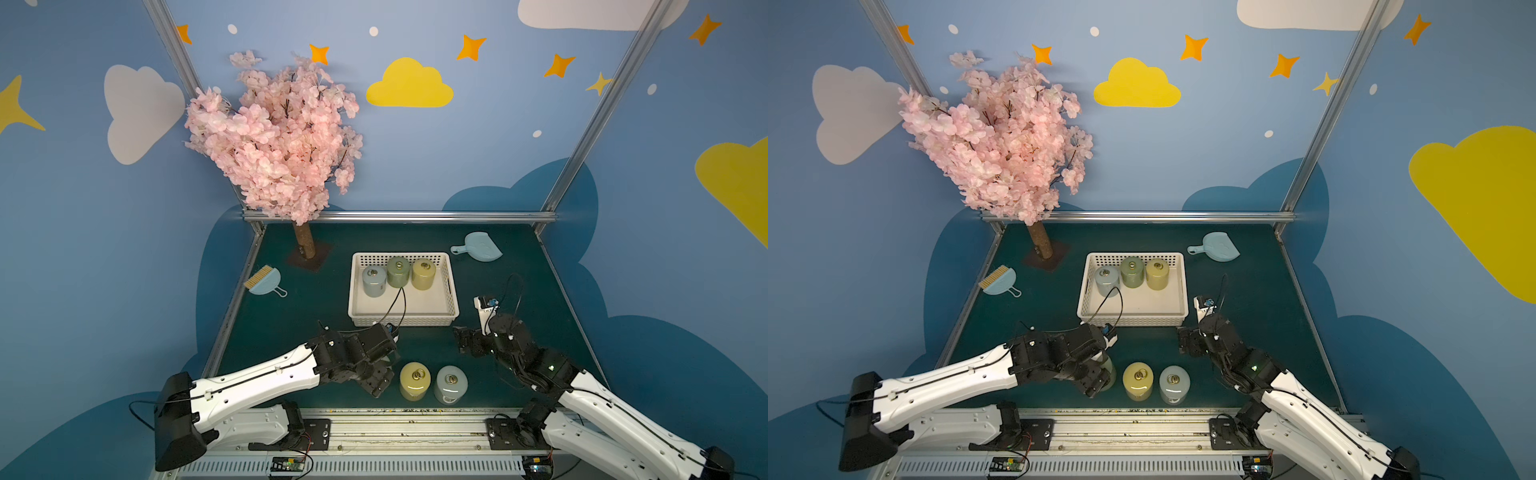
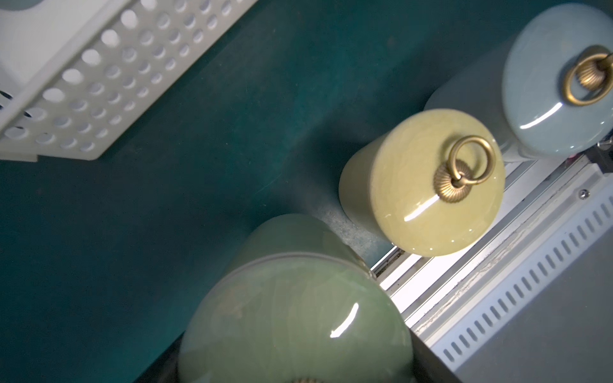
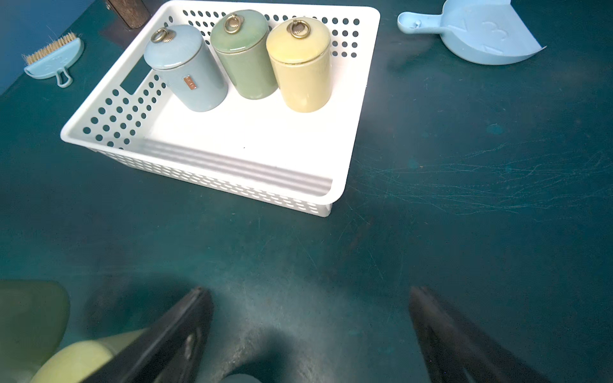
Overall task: Take the tea canister out of the basket
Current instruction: Place the tea canister at the center of the board.
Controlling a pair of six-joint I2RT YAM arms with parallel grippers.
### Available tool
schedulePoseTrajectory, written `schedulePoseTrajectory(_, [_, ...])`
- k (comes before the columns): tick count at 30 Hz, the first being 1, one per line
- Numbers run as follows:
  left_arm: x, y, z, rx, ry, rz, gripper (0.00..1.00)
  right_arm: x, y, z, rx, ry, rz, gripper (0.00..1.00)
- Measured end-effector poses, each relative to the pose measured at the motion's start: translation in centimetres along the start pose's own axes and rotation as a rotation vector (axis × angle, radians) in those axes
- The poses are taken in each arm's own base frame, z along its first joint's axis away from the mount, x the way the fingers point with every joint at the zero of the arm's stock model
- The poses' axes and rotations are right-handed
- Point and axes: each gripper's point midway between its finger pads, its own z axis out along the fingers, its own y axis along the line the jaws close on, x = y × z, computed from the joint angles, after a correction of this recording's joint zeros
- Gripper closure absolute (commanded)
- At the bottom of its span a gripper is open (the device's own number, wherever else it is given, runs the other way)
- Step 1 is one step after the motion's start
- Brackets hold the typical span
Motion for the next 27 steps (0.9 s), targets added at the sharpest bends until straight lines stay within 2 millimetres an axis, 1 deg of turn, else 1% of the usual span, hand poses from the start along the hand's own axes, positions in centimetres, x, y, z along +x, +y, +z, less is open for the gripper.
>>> schedulePoseTrajectory(5, [1.3, -0.3, 0.6, -0.008, 0.009, 0.002, 0.52, -0.2, -0.1, -0.1, 0.004, -0.008, 0.002, 0.02])
schedulePoseTrajectory(12, [2.1, -0.5, 1.4, -0.026, 0.006, 0.000, 0.52, -0.3, -0.1, -0.2, 0.003, -0.015, 0.004, 0.01])
schedulePoseTrajectory(27, [2.1, -0.6, 2.8, -0.051, 0.004, -0.002, 0.52, -0.7, -0.2, -0.7, 0.001, -0.039, 0.011, 0.02])
